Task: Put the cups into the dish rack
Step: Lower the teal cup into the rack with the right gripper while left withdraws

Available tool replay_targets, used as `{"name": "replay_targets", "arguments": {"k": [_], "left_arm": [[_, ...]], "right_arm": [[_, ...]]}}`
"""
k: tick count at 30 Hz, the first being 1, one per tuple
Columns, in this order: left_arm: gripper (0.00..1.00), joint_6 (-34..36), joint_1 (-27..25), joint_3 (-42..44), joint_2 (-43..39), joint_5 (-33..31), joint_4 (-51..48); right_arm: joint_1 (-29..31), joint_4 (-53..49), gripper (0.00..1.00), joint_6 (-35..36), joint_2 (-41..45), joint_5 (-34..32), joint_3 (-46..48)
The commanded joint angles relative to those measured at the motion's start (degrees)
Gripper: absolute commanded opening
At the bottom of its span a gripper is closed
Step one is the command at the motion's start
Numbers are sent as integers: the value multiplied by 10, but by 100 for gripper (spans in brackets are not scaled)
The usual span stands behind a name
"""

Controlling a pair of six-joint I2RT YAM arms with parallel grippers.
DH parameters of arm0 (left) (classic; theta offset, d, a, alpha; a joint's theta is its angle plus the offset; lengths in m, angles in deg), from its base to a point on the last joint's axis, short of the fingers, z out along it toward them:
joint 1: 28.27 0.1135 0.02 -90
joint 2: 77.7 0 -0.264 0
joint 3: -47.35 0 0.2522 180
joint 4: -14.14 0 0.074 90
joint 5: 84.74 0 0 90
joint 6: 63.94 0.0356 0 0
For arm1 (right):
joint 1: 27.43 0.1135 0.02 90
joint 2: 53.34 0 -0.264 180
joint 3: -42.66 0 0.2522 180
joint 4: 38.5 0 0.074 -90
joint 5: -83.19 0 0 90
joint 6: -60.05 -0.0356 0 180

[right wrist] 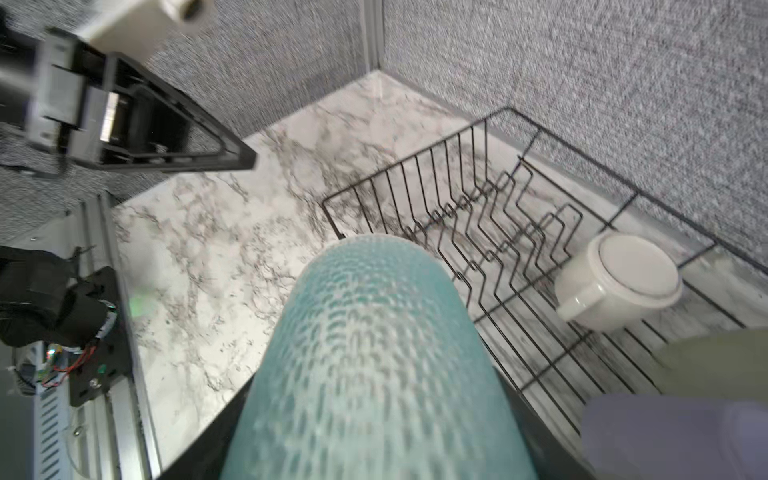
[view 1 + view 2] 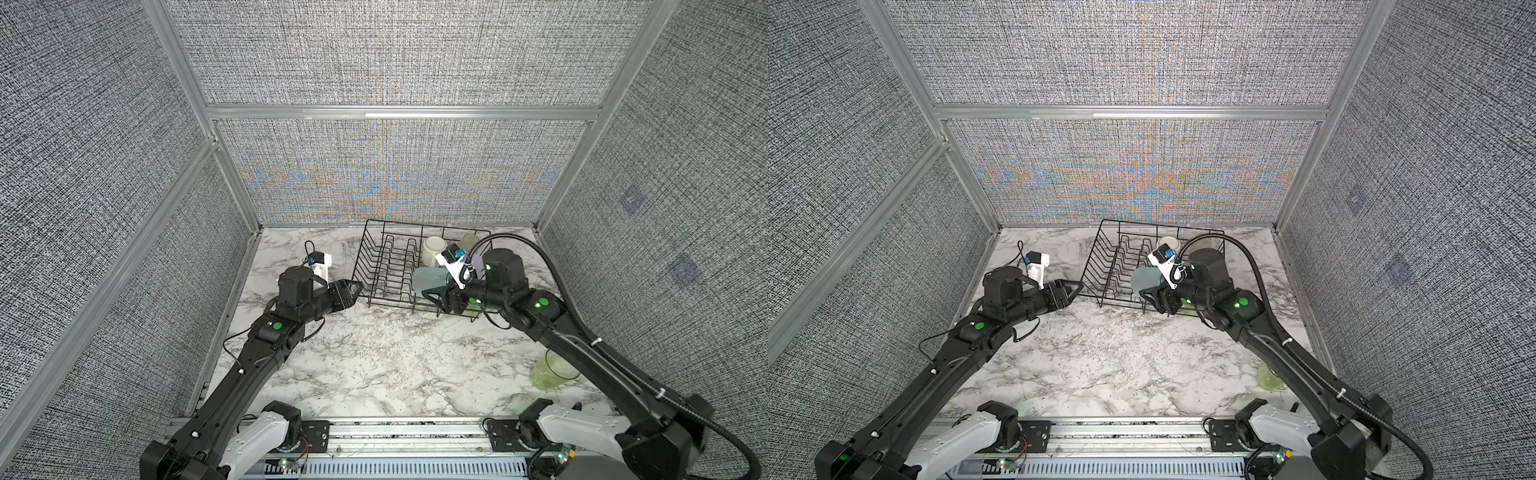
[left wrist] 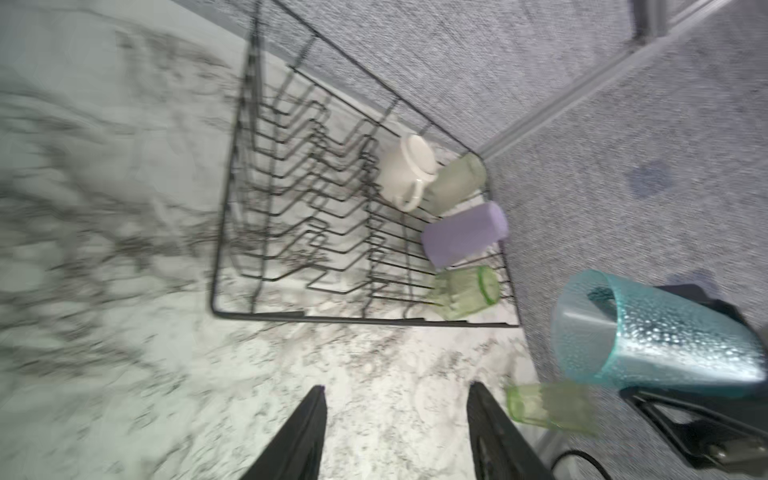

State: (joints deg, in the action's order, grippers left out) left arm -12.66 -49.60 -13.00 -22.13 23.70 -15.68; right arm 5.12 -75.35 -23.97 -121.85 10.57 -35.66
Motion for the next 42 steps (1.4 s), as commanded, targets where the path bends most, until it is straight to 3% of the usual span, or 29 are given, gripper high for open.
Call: {"name": "replay_targets", "arguments": {"k": [1, 5, 9, 16, 27, 42], "left_arm": [[58, 33, 0, 6, -24, -169, -105], [73, 30, 1, 30, -60, -272, -143], [84, 39, 1, 39, -77, -316, -168], [86, 57, 0, 42, -73, -326, -182], [85, 59, 1, 62, -85, -318, -158], [86, 65, 0, 59, -71, -292, -150]], "right_arm": [[-5, -111, 64, 8, -51, -48, -44], [-7, -171, 63, 16, -137, -85, -116], [-9, -223, 64, 34, -225, -133, -193], [-25, -281, 64, 38, -343, -184, -306], [-60, -338, 64, 48, -480, -184, -416], [-70, -374, 72, 35, -592, -208, -501]]}}
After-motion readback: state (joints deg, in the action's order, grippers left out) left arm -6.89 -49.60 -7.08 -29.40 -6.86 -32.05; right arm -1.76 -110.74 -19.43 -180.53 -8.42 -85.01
